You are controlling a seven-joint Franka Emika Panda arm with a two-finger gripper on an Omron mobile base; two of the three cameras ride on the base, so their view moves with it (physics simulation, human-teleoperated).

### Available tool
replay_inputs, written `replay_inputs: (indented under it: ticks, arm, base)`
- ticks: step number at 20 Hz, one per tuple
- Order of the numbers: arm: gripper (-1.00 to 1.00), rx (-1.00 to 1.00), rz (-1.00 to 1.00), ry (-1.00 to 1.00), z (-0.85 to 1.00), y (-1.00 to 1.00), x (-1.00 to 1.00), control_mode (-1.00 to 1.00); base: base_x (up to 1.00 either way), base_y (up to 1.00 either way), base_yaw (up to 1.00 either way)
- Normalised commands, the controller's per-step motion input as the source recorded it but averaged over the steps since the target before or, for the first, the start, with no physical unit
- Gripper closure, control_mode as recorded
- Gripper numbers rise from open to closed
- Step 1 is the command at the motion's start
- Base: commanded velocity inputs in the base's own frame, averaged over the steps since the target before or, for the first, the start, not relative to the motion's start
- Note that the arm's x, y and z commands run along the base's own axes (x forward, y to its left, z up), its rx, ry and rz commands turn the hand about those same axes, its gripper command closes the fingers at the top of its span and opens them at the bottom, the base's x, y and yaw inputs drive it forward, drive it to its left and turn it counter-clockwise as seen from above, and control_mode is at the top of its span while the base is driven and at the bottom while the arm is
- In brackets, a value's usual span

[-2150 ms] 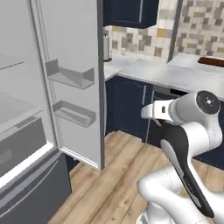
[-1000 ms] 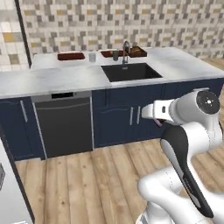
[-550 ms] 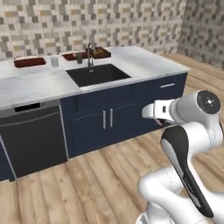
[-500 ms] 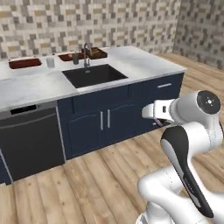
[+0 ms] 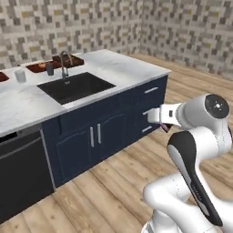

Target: Take the cake and donut from the fridge and place them on the empty tray on the dining counter.

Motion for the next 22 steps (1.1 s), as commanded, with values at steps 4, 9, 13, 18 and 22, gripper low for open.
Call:
replay_inputs:
  ticks: [4, 9, 13, 18, 22]
  arm:
    - [1.0, 0.0, 0.0, 0.0, 0.0, 0.0, 0.0, 1.0]
    - [1.0, 0.0, 0.0, 0.0, 0.0, 0.0, 0.0, 1.0]
    - [1.0, 0.0, 0.0, 0.0, 0.0, 0.0, 0.0, 1.0]
    - [1.0, 0.0, 0.0, 0.0, 0.0, 0.0, 0.0, 1.0]
    - [1.0, 0.0, 0.0, 0.0, 0.0, 0.0, 0.0, 1.0]
  base:
    - [0.33, 0.47, -0.53]
    - [0.4, 0.38, -0.55]
    - [0.47, 0.41, -0.5]
    - [0.61, 0.39, -0.31]
    - [0.77, 0.08, -0.06]
